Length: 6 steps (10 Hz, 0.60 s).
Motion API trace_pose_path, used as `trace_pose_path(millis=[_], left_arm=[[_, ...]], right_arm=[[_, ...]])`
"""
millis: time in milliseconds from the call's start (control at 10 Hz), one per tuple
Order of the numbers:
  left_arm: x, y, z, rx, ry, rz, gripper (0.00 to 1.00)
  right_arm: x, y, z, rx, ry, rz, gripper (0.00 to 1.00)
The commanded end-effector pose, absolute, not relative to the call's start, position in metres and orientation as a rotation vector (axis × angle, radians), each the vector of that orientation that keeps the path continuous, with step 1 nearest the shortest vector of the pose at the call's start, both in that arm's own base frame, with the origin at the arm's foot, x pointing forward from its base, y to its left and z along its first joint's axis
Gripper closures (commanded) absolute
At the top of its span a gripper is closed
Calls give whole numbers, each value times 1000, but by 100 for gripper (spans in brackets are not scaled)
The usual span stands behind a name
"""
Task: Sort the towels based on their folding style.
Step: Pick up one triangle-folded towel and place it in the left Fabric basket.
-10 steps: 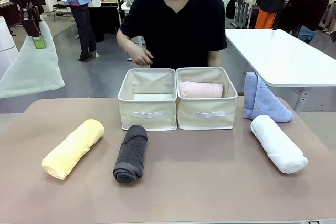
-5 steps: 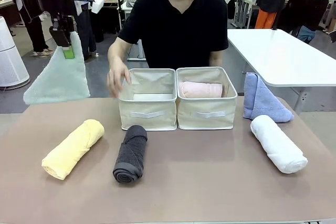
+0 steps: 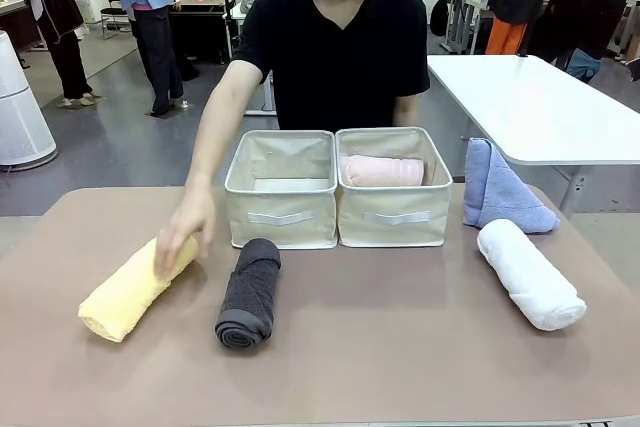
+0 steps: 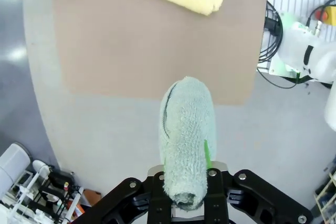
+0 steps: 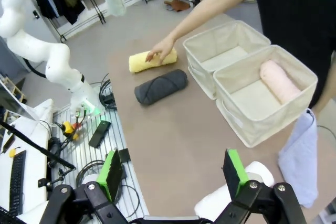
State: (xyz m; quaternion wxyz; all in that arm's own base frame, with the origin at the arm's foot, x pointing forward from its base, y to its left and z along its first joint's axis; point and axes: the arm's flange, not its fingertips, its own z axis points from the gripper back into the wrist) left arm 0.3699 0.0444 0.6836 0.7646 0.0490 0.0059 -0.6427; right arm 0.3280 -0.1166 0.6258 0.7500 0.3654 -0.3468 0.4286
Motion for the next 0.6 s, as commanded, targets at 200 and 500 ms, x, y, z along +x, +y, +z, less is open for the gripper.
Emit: trace_pose_path(millis=[200,500], left_arm=[[364,37,670,143,-100,-1312,81],[361,38,669,133,-125,-1270,81]], right_arm=[[327,-116,625,810,-765,944,0],[327,-116,625,810,-765,944,0]])
